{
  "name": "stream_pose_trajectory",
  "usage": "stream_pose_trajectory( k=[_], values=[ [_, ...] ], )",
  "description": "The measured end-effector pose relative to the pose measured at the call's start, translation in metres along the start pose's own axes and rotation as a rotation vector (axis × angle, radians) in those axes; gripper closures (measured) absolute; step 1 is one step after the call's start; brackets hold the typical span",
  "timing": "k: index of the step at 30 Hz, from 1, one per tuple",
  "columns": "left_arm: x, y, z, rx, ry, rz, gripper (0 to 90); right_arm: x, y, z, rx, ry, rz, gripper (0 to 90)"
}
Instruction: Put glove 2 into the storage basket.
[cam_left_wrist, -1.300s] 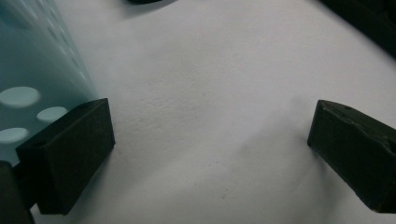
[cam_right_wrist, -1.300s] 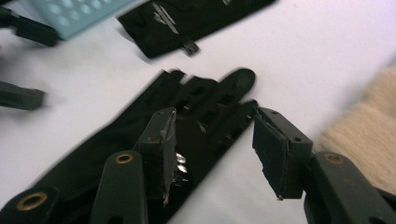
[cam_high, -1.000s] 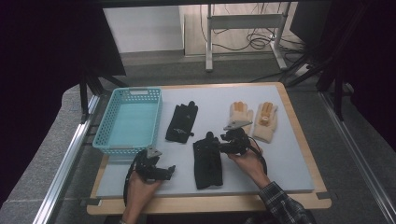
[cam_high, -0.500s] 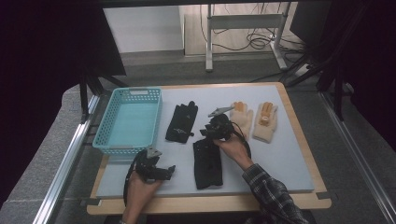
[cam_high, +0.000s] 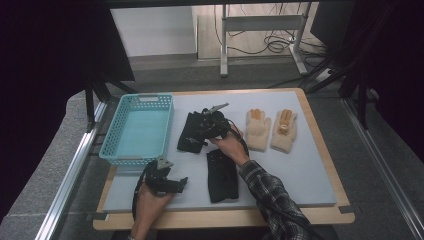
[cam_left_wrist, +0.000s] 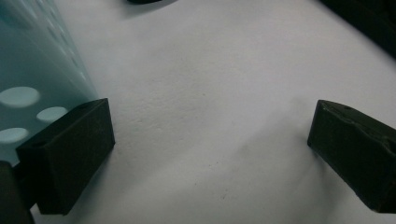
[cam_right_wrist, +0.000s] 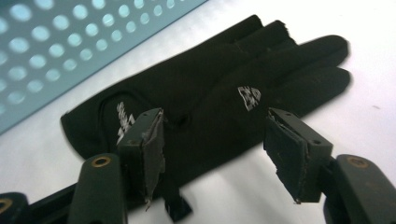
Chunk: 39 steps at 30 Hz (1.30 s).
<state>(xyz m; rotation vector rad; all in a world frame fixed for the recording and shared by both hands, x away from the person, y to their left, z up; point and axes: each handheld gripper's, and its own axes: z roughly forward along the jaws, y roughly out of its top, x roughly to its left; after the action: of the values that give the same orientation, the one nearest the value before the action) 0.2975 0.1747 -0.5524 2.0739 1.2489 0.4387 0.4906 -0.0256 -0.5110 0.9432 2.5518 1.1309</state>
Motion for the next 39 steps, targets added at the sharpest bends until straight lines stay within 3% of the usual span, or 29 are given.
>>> stream_pose_trajectory(
  k=[3,5,7,8,9,13,15,16,19,23,27,39],
  values=[
    [0.000,0.000,0.000,0.000,0.000,0.000,0.7,0.000,0.003,0.010,0.007,-0.002,-0.002,33.8],
    [0.000,0.000,0.000,0.000,0.000,0.000,0.7,0.000,0.007,0.027,0.028,-0.017,-0.002,30.1],
    [0.000,0.000,0.000,0.000,0.000,0.000,0.7,0.000,0.008,0.030,0.031,-0.024,0.002,29.9],
    [0.000,0.000,0.000,0.000,0.000,0.000,0.7,0.000,0.010,0.038,0.059,-0.056,-0.021,30.1],
    [0.000,0.000,0.000,0.000,0.000,0.000,0.8,0.000,0.010,0.039,0.062,-0.059,-0.035,31.8],
    [0.000,0.000,0.000,-0.002,0.001,-0.003,0.7,0.001,0.008,0.037,0.054,-0.024,-0.038,54.1],
    [0.000,0.000,0.000,-0.003,0.001,-0.004,0.8,0.001,0.008,0.036,0.054,-0.021,-0.034,56.6],
    [0.000,0.000,0.000,-0.003,0.001,-0.004,0.8,0.002,0.008,0.035,0.056,-0.032,-0.025,66.1],
    [0.000,0.000,0.000,-0.004,0.001,-0.004,0.8,0.001,0.007,0.034,0.062,-0.028,-0.004,80.0],
    [0.000,0.000,0.000,-0.003,0.001,-0.004,0.8,0.002,0.008,0.033,0.074,-0.027,0.007,86.1],
    [0.000,0.000,0.000,0.001,0.000,0.001,0.8,0.007,0.012,0.029,0.088,-0.050,-0.029,87.4],
    [0.000,0.000,0.000,0.002,0.001,0.002,0.8,0.019,0.027,-0.024,0.038,0.030,-0.086,87.3]
  ],
)
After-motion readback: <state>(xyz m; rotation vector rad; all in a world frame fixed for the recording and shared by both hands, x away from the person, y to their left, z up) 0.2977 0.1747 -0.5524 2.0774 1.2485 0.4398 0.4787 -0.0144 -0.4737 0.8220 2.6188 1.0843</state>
